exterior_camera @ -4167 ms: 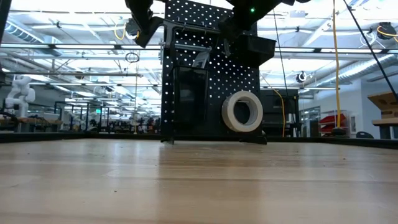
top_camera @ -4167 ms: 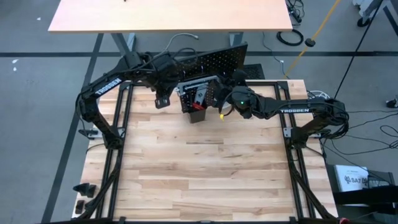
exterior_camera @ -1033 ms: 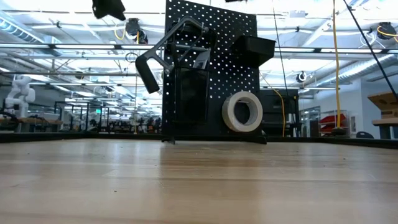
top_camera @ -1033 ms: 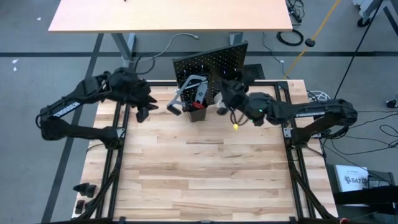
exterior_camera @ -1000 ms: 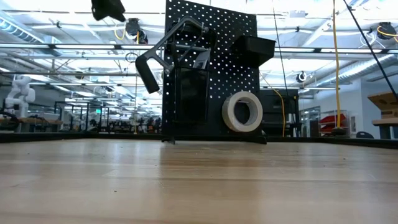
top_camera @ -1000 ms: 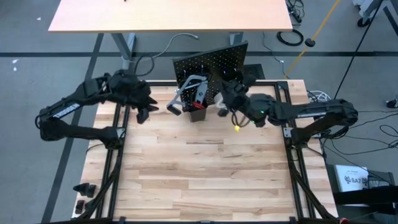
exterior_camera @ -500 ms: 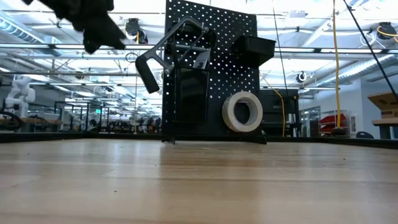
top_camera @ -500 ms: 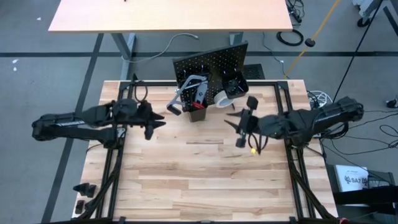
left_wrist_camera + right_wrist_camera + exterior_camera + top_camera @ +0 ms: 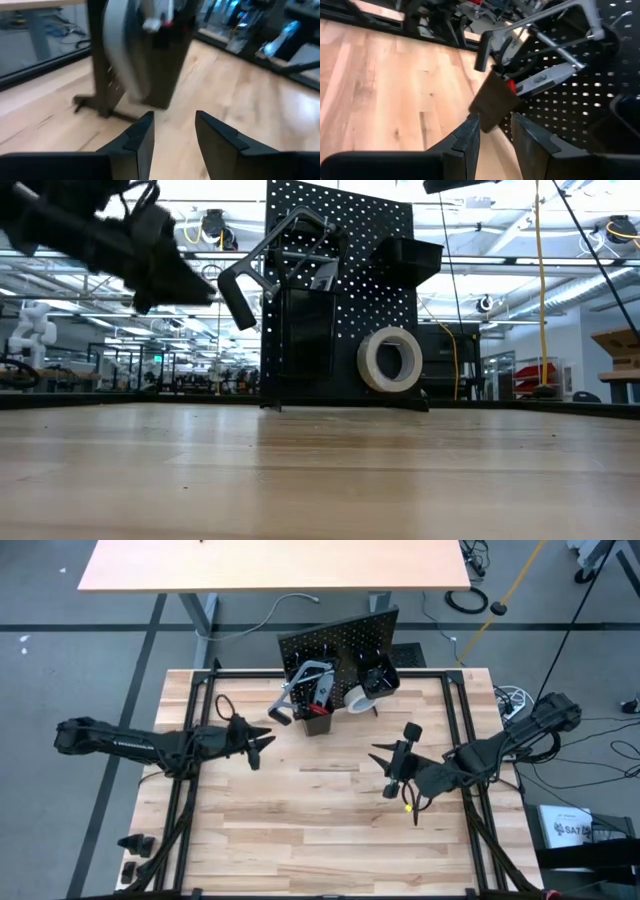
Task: Hang tools onto peg board
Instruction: Hang the hacksaw on the pegboard
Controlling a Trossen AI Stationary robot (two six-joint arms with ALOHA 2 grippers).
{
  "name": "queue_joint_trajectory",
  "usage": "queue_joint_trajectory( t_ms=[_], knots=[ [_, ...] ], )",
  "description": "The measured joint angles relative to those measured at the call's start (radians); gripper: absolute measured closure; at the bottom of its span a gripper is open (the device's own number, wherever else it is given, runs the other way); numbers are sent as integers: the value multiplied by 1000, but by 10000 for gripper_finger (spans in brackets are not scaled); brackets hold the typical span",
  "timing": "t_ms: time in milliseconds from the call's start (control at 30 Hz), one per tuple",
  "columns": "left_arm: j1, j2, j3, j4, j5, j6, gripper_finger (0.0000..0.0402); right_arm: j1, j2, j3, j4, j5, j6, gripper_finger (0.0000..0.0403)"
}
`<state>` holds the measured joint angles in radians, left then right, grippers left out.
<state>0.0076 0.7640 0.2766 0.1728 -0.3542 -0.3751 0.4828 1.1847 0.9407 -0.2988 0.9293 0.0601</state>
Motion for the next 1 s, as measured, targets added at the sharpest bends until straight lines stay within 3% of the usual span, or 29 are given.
queue_joint_trajectory(
  t_ms=[133, 267, 400, 533, 633, 767, 1000],
  knots=[
    [3, 2, -79, 45, -75, -11, 258, 0, 0, 0, 13, -76, -16, 300],
    [29, 9, -165, 263, -7, 44, 258, 0, 0, 0, 35, -100, -35, 300],
    [92, 32, -209, 359, 4, 99, 258, 0, 0, 0, 42, -123, -57, 300],
    [164, 67, -224, 436, 162, 130, 258, -3, 0, 0, 51, -125, -64, 300],
    [221, 100, -225, 470, 194, 164, 258, -3, 0, 0, 60, -125, -74, 300],
    [306, 148, -225, 544, 347, 202, 258, -3, 0, 0, 105, -130, -103, 300],
    [412, 249, -224, 651, 521, 222, 258, -4, 0, 0, 119, -177, -125, 300]
  ],
)
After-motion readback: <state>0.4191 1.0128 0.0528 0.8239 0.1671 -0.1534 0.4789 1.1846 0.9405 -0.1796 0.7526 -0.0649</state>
